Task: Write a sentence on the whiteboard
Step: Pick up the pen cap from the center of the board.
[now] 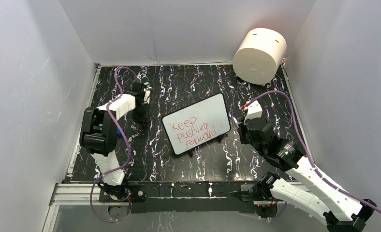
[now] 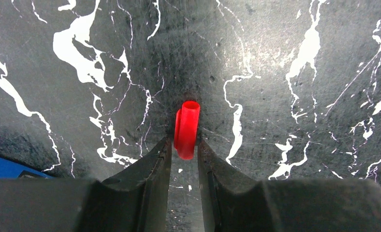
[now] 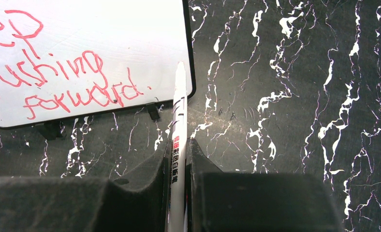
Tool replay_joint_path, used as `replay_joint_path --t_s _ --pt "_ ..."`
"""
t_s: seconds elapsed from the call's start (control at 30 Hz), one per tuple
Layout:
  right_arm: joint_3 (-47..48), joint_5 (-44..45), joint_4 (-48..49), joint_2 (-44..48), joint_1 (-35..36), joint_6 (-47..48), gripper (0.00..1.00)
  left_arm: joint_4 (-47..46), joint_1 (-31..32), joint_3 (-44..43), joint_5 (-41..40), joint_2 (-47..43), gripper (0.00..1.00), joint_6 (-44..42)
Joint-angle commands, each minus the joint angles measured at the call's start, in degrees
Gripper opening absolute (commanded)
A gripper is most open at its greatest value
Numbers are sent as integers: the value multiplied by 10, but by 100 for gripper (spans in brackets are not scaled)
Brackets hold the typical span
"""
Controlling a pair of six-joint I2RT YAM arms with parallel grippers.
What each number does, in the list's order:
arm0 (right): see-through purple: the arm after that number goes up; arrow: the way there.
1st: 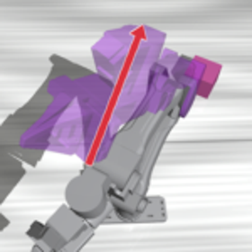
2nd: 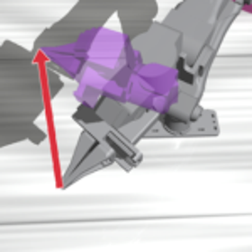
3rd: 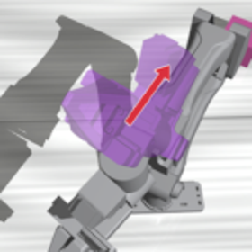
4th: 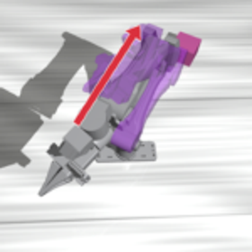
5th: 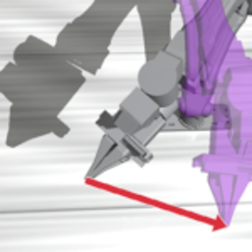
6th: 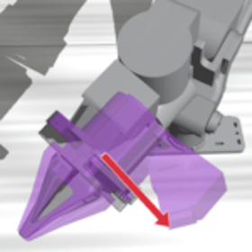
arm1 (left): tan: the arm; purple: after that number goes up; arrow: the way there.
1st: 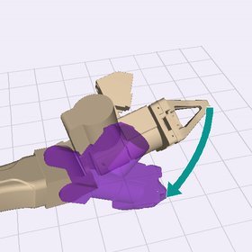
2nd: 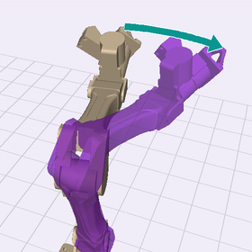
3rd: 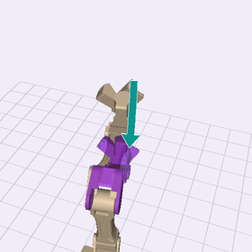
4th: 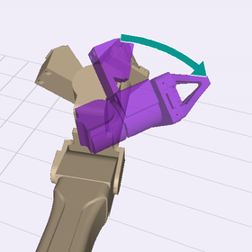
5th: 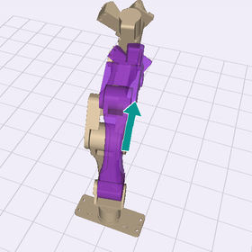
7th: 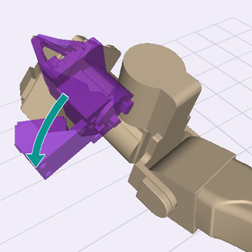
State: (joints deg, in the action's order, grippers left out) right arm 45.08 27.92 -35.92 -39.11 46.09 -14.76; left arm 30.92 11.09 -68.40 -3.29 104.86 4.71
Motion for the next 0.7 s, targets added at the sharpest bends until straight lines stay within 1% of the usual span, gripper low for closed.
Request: replay_joint_path --t_s 0.0,0.23,0.43,0.57,0.67 --pt "-3 6 30 1 -3 5 0 -5 1 -20 13 13 25 -2" --pt "-3 7 29 1 -3 4 0 0 1 -23 7 32 24 -4" --pt "-4 8 28 5 -3 3 0 13 2 -14 5 27 13 -2" --pt "-4 7 29 6 -3 2 0 13 2 -7 3 1 1 -3" --pt "-4 -1 30 6 -3 4 0 11 2 -6 -4 -31 0 -6"
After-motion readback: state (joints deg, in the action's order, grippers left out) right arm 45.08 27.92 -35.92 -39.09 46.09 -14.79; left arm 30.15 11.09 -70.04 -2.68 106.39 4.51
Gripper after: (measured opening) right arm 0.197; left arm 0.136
